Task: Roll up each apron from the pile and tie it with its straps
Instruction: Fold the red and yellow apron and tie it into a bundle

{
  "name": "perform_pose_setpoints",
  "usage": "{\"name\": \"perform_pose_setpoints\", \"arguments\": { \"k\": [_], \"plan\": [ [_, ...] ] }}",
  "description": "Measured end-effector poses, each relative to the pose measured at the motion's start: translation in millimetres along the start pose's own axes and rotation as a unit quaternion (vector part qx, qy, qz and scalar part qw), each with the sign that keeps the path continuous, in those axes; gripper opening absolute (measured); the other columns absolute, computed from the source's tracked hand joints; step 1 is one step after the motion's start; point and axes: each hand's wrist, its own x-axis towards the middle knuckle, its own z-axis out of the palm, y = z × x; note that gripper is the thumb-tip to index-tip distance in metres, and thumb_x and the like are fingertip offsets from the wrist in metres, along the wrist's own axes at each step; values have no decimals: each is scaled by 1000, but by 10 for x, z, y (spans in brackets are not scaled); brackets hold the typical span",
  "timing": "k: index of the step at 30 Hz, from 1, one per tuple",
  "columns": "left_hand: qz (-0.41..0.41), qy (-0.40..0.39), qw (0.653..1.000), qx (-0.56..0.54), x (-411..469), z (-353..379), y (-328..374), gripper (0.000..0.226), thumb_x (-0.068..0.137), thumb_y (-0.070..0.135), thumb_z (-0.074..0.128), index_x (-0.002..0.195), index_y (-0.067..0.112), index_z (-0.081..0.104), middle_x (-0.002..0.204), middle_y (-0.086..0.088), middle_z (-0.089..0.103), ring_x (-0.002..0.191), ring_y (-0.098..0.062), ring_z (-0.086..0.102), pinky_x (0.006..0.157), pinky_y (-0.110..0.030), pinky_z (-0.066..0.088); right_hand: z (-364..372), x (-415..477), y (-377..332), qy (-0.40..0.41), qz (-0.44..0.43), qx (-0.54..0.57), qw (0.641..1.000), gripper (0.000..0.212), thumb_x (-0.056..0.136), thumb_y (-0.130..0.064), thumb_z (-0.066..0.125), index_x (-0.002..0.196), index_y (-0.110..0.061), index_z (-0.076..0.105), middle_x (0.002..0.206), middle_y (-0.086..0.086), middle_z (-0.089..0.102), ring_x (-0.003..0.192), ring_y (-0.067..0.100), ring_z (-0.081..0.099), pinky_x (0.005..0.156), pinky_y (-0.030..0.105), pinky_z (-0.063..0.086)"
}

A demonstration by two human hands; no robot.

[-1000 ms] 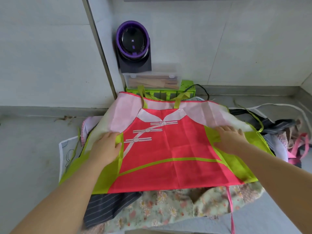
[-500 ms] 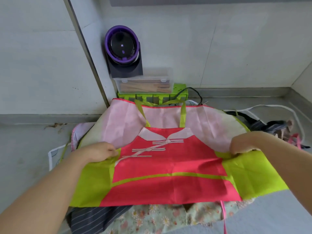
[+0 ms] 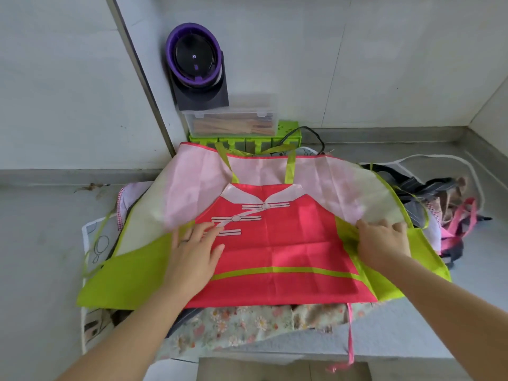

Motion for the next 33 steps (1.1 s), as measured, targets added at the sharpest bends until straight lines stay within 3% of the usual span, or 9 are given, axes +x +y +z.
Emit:
{"name": "perform_pose_setpoints", "arguments": {
  "k": [3, 6, 10, 13, 16, 19, 24, 28, 33],
  "plan": [
    [11, -180, 984, -9, -214, 70, 210, 86, 78, 76, -8, 148, 38, 25, 157, 11, 16, 147, -19, 12, 114, -57, 6, -31, -69, 54, -6, 15, 18, 1000, 32, 87, -31, 50, 118, -24, 46, 117, -1, 62, 122, 21, 43, 101, 40, 26],
    [-8, -248, 969, -21, -320, 153, 236, 108, 54, 78, -38, 150, 42, -3, 159, 13, -12, 146, -14, -16, 114, -53, -11, -49, -168, 10, 71, 1, 37, 997, 51, 81, -21, 54, 130, -25, 41, 128, 2, 51, 128, 23, 37, 112, 52, 9],
    [61, -236, 969, -31, -337, 61, 348, 102, 60, 79, -33, 150, 42, -1, 155, 18, -15, 146, -9, -14, 115, -52, -13, 185, -476, -242, 156, -172, 138, 963, 57, 77, -45, 55, 129, -22, 55, 131, 9, 56, 124, 34, 49, 106, 62, 29],
    [94, -258, 961, -35, -379, 73, 464, 100, 60, 80, -31, 149, 42, -7, 151, 18, -23, 141, -7, -23, 115, -53, -14, 393, -660, -356, 47, -203, 151, 966, 91, 79, -78, -4, 145, -29, 35, 153, 2, 32, 142, 25, 26, 112, 59, 14],
    [102, -244, 964, -27, -411, 98, 480, 96, 63, 79, -31, 148, 41, -10, 152, 14, -24, 142, -11, -22, 115, -54, -14, 511, -720, -337, 23, -170, 126, 977, 105, 61, -77, -34, 151, -34, 3, 160, -3, 0, 147, 19, -3, 111, 60, -5],
    [107, -221, 969, -22, -460, 126, 415, 89, 69, 78, -28, 146, 39, -11, 154, 12, -19, 143, -13, -20, 114, -52, -15, 566, -782, -318, 31, -101, 160, 982, 97, 67, -83, -20, 150, -37, 1, 160, -4, -3, 147, 23, -7, 106, 69, -2],
    [107, -202, 973, -20, -593, 217, 277, 81, 83, 78, -5, 150, 36, 10, 158, 7, -2, 147, -20, 1, 114, -54, -4, 633, -887, -235, -62, 7, 238, 969, 92, 69, -86, 13, 146, -44, -15, 157, -8, -21, 145, 24, -18, 105, 72, 2],
    [113, -212, 970, -32, -627, 199, 226, 87, 76, 87, 0, 149, 40, 1, 157, 10, -12, 145, -14, -12, 115, -52, -9, 630, -900, -193, 6, -51, 208, 977, 90, 74, -84, 7, 150, -36, 5, 160, 1, 2, 147, 25, 1, 107, 67, 7],
    [149, -245, 958, -32, -608, 89, 214, 83, 73, 87, 0, 146, 47, -3, 153, 18, -18, 142, -5, -19, 117, -44, -12, 626, -992, -201, 120, -270, 202, 934, 69, 89, -72, 23, 132, -28, 52, 141, 2, 49, 128, 26, 48, 109, 50, 30]
  ]
}}
